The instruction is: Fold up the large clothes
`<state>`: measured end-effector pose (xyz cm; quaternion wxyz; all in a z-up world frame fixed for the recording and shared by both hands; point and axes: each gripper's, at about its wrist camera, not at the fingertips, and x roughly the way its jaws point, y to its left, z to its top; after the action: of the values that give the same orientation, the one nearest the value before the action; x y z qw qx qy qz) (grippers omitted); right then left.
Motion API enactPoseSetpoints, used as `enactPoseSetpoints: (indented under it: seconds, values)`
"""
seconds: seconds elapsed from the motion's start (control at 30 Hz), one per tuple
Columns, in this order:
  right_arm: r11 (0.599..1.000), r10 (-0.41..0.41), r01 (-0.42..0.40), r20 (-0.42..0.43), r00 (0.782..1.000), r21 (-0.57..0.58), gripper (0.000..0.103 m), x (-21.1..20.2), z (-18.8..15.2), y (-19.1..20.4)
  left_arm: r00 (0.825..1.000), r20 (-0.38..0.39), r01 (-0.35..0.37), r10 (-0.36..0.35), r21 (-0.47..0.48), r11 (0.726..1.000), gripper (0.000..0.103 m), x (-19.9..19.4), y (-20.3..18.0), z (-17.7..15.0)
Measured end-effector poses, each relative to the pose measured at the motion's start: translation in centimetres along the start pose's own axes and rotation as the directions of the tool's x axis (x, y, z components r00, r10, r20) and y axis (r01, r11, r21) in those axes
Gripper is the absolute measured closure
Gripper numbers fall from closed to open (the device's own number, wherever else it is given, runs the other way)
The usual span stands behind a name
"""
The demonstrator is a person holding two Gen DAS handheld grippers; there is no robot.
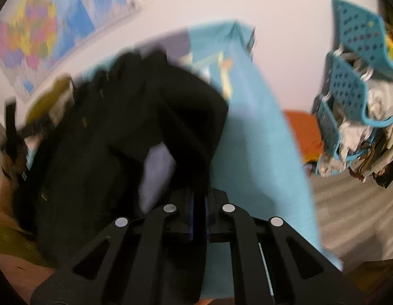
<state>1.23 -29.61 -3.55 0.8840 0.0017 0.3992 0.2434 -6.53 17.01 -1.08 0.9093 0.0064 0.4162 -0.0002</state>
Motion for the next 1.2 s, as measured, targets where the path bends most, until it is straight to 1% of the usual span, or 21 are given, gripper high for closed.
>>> enactPoseSetpoints:
  seconds: [0.03, 0.1, 0.17, 0.2, 0.27, 0.3, 0.4, 0.47, 0.53, 0.6, 0.63, 0.73, 0.77, 0.83, 0.87, 0.9, 0.97, 1.03, 1.13, 1.17, 1.2]
  values:
    - [0.998, -0.052, 0.053, 0.047, 0.998, -0.022, 0.098, -1.8, 1.2, 0.2, 1.000, 0.005, 0.006, -0.006, 0.008, 1.000, 0.033, -0.5, 0.0, -0.2]
    - [0.995, -0.090, 0.093, 0.120, 0.989, -0.018, 0.098, -4.2, 2.9, 0.2, 1.000, 0.017, 0.010, -0.010, 0.024, 1.000, 0.031, -1.4, 0.0, -0.6]
    - [0.972, -0.219, 0.231, 0.187, 0.958, -0.046, 0.098, -5.8, 4.7, 0.9, 1.000, 0.018, 0.008, -0.009, 0.033, 0.999, 0.031, -1.9, 0.0, -1.2]
    - [0.969, -0.223, 0.240, 0.194, 0.955, -0.066, 0.098, -5.6, 5.0, 1.3, 1.000, 0.012, 0.013, -0.014, 0.037, 0.999, 0.031, -2.1, 0.0, -1.6]
    - [0.975, -0.198, 0.213, 0.176, 0.964, -0.066, 0.097, -4.4, 5.0, 1.7, 1.000, 0.000, 0.014, -0.014, 0.044, 0.999, 0.031, -2.5, 0.0, -2.2]
    - [0.971, -0.209, 0.223, 0.149, 0.967, -0.086, 0.097, -2.9, 4.6, 2.1, 1.000, -0.005, 0.015, -0.015, 0.047, 0.999, 0.031, -2.9, 0.0, -2.8]
    - [0.980, -0.178, 0.183, 0.060, 0.982, -0.081, 0.092, 0.9, 3.4, 2.1, 0.997, -0.028, 0.069, -0.068, 0.024, 0.997, 0.030, -4.1, 0.4, -4.3]
    - [0.980, -0.180, 0.178, -0.007, 0.984, -0.091, 0.088, 3.5, 1.9, 1.8, 0.994, -0.023, 0.109, -0.109, 0.023, 0.994, 0.028, -5.1, 0.2, -5.1]
    - [0.983, -0.170, 0.167, -0.037, 0.985, -0.079, 0.068, 5.0, 1.1, 1.5, 0.990, -0.016, 0.138, -0.137, 0.048, 0.989, 0.025, -6.5, -0.4, -6.1]
    - [0.985, -0.163, 0.160, -0.032, 0.986, -0.069, 0.059, 5.3, 0.6, 1.3, 0.987, -0.021, 0.161, -0.160, 0.071, 0.984, 0.021, -7.3, -1.4, -7.3]
    - [0.986, -0.157, 0.156, -0.025, 0.987, -0.057, 0.054, 5.1, 0.5, 1.3, 0.988, -0.030, 0.152, -0.150, 0.079, 0.985, 0.021, -7.3, -1.8, -7.7]
    - [0.990, -0.131, 0.131, -0.003, 0.991, -0.044, 0.042, 4.3, 0.4, 1.1, 0.991, -0.107, 0.091, -0.078, 0.122, 0.988, 0.021, -6.2, -3.2, -9.1]
    - [0.991, -0.126, 0.126, 0.004, 0.992, -0.046, 0.042, 4.0, 0.4, 1.0, 0.990, -0.138, 0.062, -0.042, 0.148, 0.987, 0.023, -5.6, -3.6, -9.7]
    - [0.993, -0.113, 0.114, 0.011, 0.994, -0.044, 0.039, 3.6, 0.3, 1.1, 0.986, -0.165, 0.027, 0.004, 0.183, 0.983, 0.043, -5.0, -4.1, -10.2]
    - [0.993, -0.107, 0.108, 0.011, 0.994, -0.041, 0.039, 3.6, 0.3, 1.0, 0.983, -0.185, 0.041, -0.007, 0.180, 0.983, 0.064, -4.7, -4.1, -10.4]
    - [0.994, -0.102, 0.103, 0.011, 0.995, -0.042, 0.038, 3.8, 0.3, 0.7, 0.982, -0.187, 0.040, -0.008, 0.163, 0.986, 0.080, -4.6, -3.9, -10.3]
    - [0.994, -0.097, 0.098, 0.015, 0.995, -0.045, 0.038, 3.8, 0.1, 0.6, 0.983, -0.183, 0.036, -0.013, 0.123, 0.992, 0.098, -4.8, -3.0, -9.8]
    - [0.996, -0.079, 0.080, 0.026, 0.997, -0.039, 0.038, 3.5, 0.1, 0.6, 0.989, -0.146, 0.041, -0.035, 0.039, 0.998, 0.099, -6.0, -1.2, -8.8]
    - [0.997, -0.068, 0.069, 0.039, 0.997, -0.033, 0.038, 3.3, 0.1, 0.4, 0.997, -0.075, -0.020, 0.016, -0.051, 0.999, 0.099, -8.4, 1.7, -7.5]
    - [0.997, -0.063, 0.064, 0.043, 0.997, -0.031, 0.038, 3.3, 0.1, 0.4, 0.997, -0.066, -0.050, 0.043, -0.100, 0.994, 0.099, -9.0, 2.9, -7.1]
    - [0.998, -0.062, 0.064, 0.047, 0.997, -0.030, 0.038, 3.3, 0.1, 0.3, 0.993, -0.063, -0.106, 0.098, -0.136, 0.985, 0.099, -9.5, 4.1, -6.8]
